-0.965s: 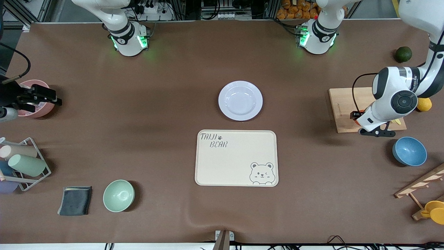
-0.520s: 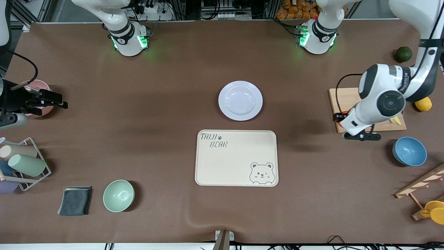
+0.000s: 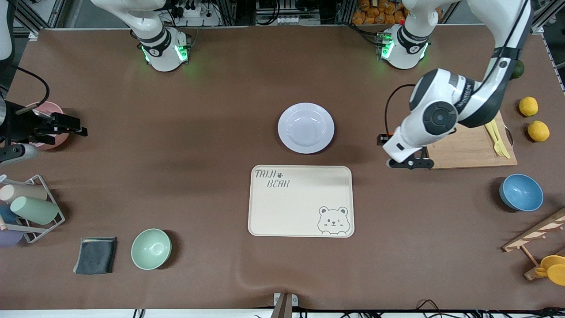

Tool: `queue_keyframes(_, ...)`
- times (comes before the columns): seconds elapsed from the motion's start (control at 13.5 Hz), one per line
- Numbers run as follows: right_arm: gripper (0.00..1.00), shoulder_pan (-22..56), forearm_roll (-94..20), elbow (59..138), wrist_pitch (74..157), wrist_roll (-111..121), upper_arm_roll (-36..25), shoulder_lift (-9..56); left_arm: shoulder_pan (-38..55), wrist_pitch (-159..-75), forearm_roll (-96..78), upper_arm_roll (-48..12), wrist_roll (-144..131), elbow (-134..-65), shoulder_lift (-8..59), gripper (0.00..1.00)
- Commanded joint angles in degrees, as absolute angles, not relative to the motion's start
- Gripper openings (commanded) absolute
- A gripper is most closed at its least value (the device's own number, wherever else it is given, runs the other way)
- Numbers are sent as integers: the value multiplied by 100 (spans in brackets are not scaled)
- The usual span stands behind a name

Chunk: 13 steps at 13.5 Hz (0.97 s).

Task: Place orange and plate with both arms
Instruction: 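Carry the orange with the left gripper over the white plate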

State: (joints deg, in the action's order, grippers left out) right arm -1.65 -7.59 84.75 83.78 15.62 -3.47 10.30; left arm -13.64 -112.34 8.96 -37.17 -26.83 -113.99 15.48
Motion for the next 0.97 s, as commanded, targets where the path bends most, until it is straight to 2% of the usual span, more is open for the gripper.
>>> queue_keyframes(0.0, 100, -115, -817, 8429, 8349, 1564, -352, 1116, -898, -11021, 817, -3771, -3399, -10821, 2029, 5)
queue_keyframes(0.37, 100, 184, -844, 8498, 8473, 1512, -343, 1283, 15, -11021, 817, -3771, -4498, -10320, 2635, 5)
queue_keyframes(0.89, 100, 264, -1968, 9605, 9165, 1160, -343, 1283, 1168, -11109, 923, -3700, -5440, -9449, 3752, 5)
